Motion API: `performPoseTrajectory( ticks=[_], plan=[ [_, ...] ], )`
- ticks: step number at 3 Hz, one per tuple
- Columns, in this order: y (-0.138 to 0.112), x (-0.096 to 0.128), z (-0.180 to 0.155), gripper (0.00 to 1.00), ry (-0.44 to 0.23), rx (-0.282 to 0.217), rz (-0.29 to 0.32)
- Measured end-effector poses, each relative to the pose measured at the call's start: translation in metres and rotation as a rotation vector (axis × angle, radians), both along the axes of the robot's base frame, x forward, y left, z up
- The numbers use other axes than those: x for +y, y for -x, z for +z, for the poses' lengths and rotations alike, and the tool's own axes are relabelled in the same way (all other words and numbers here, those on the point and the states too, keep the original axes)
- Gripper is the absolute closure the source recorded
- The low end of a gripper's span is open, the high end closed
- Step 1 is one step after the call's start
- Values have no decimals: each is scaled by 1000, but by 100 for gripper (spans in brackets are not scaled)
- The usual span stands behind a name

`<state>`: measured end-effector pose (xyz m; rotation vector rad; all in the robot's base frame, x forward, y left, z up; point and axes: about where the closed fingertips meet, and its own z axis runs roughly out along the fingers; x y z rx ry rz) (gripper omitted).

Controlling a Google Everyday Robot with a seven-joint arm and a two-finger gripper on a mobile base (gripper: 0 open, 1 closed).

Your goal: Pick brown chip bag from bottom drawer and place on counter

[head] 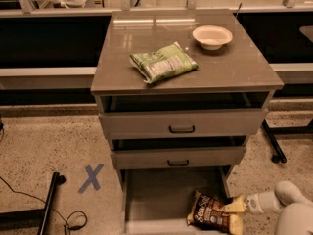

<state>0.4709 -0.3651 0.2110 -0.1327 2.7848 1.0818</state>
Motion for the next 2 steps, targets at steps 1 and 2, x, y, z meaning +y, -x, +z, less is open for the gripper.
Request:
performPoseTrajectory(
  ticks=[1,2],
  plan=[
    [0,9,11,65,-45,-58,48],
    [2,9,47,89,-56,-205,118]
  ],
)
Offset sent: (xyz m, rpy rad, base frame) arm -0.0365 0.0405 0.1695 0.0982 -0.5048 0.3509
